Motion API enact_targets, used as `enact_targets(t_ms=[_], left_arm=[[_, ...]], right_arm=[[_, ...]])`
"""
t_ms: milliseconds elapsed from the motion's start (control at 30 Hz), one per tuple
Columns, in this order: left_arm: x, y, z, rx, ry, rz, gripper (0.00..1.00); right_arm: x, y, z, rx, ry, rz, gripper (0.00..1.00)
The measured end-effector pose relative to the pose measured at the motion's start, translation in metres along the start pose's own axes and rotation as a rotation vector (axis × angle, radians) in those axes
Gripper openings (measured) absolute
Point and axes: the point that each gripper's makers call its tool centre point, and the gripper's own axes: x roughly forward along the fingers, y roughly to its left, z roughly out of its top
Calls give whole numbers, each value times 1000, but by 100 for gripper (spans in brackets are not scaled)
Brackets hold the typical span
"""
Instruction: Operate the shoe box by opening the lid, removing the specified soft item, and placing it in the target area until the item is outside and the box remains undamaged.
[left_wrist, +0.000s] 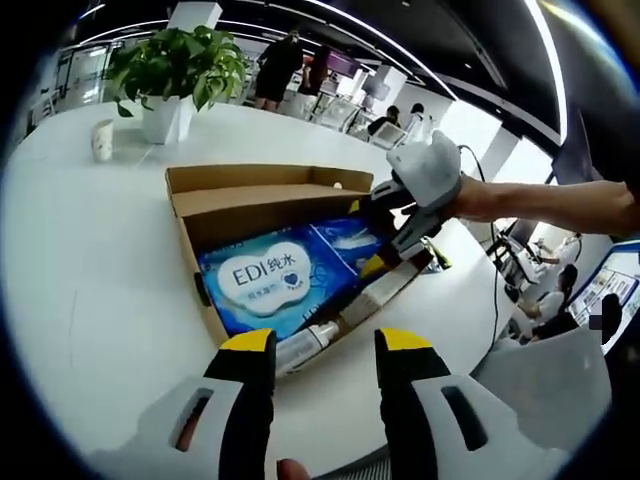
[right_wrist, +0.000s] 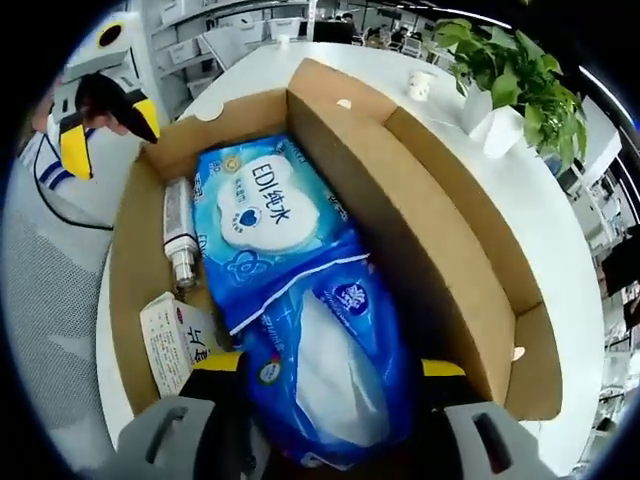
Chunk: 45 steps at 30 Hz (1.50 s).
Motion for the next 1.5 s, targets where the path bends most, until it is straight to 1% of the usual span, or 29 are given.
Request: enact_targets(t_ms=[133,167,267,333,400,467,600,700,900,967,1033,1100,1233,1500], left_arm=[[0,0,1,4,-3,1,40],[-1,0,1,8,-2,2,40],[-2,-2,0,10,-2,0,40],[-3,-3,0,8,-3,1,40],[-4,-2,-1,8,-4,3,40],[-6,-1,-2,3,-6,4,40],[-8,-1,-3,-5,-11,6,39],[-8,-3,-4,-10,-13,5,39],[-12,-3,2,-21,-34,6,39],[-14,-3,4,-21,-40,7,39],[-17,-1,7,-24,-48,9,39],[-18,1,7,-27,-52,13,39],[-20,3,6,-28,-51,16,39],[-23,5,5,-37,-54,18,38]], right_arm=[[3,3,-1,-47,31,-4,63],[6,2,-2,-76,50,-12,63],[11,5,-3,-102,77,-5,63],[16,6,-5,-136,103,1,63],[21,7,-5,-143,111,9,63],[21,6,-5,-137,120,24,63],[19,8,-7,-126,100,47,62],[18,10,-7,-118,89,34,60],[14,12,-6,-100,85,5,49],[10,14,-4,-120,75,-9,43],[5,16,-4,-117,68,-17,38],[4,15,-4,-118,61,-23,36],[1,19,-3,-118,60,-28,33],[-11,23,-1,-98,42,-31,31]])
